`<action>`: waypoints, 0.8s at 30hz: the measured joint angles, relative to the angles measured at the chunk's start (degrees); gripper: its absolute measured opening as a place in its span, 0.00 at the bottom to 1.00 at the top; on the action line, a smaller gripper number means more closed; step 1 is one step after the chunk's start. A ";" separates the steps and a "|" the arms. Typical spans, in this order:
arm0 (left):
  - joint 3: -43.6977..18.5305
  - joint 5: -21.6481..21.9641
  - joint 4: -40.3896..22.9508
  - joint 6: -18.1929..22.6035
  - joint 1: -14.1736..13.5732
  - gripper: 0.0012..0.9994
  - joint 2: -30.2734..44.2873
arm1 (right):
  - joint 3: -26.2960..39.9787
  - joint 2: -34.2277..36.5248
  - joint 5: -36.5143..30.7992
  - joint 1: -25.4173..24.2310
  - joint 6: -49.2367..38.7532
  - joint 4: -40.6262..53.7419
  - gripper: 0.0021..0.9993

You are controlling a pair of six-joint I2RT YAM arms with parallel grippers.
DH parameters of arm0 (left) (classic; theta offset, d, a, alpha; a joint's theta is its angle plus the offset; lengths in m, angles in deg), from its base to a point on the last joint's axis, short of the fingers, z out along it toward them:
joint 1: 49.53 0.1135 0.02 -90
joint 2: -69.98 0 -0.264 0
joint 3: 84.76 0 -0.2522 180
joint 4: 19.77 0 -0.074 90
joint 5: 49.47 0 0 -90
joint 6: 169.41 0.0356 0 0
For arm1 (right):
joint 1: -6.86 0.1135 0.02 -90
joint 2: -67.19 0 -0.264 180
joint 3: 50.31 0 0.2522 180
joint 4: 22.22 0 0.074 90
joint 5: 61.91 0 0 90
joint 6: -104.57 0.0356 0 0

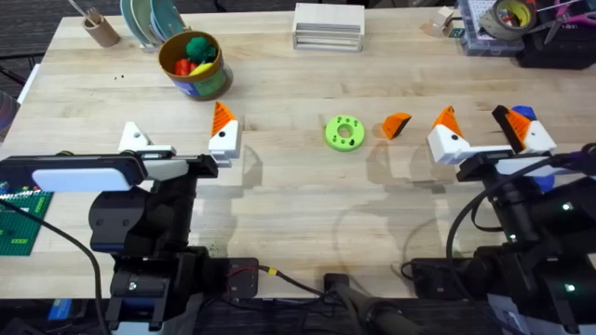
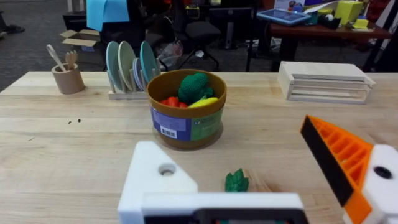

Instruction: Pick up the gripper from the table and insert it into the empty holder that is missing its gripper. Then pick up a screw, insert it into the mounting hole, and use the screwdriver to tighten it. Finally, clean up the table by picking up the vegetable and placing it into the bucket.

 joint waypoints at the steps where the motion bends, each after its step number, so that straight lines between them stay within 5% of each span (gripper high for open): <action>1: 0.00 0.00 0.00 0.00 0.00 0.99 0.00 | 0.00 0.00 0.00 0.00 0.00 0.00 0.99; 19: -0.06 0.11 -0.15 0.00 0.00 0.99 -0.02 | 0.02 0.00 0.00 0.00 -0.13 -0.09 0.99; 24: -2.48 1.53 -7.35 0.00 -0.01 0.99 0.34 | 3.39 0.27 0.18 0.00 0.04 6.79 0.99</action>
